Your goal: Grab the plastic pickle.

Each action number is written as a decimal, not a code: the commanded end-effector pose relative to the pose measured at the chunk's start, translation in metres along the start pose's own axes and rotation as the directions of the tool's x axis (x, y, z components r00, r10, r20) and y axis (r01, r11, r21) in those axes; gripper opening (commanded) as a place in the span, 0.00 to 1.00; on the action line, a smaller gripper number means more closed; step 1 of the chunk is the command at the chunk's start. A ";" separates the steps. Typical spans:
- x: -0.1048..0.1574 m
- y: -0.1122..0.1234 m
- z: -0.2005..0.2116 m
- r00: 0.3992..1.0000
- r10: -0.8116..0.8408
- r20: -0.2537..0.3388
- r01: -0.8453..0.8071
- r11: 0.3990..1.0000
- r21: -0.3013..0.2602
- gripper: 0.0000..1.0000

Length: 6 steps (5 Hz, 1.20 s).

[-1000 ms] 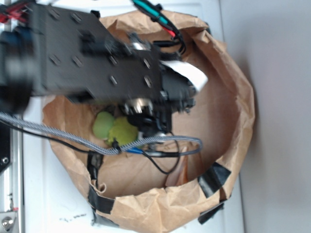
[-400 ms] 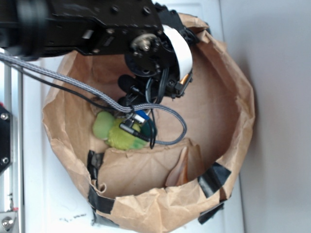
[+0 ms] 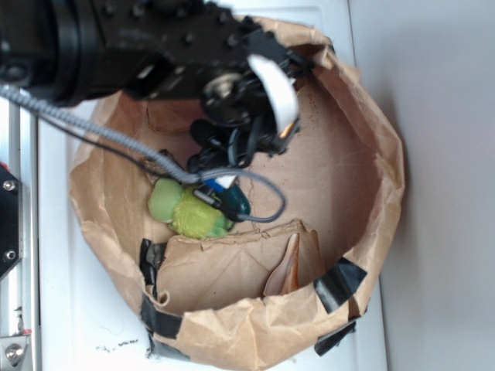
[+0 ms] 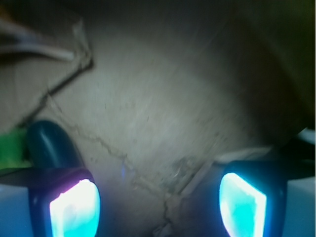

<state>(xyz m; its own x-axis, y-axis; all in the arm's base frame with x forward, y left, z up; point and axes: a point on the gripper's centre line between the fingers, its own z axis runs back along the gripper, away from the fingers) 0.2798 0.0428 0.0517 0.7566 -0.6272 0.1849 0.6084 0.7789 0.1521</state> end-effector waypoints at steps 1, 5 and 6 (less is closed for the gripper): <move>-0.004 -0.022 0.010 0.992 -0.115 0.051 0.115 0.993 0.004 1.00; 0.000 -0.026 0.019 0.992 -0.112 0.059 0.113 0.993 -0.024 1.00; 0.003 -0.029 0.014 0.993 -0.103 0.055 0.105 0.994 -0.017 1.00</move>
<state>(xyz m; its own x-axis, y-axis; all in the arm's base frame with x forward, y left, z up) 0.2536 0.0215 0.0534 0.6944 -0.6878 0.2116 0.6756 0.7244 0.1372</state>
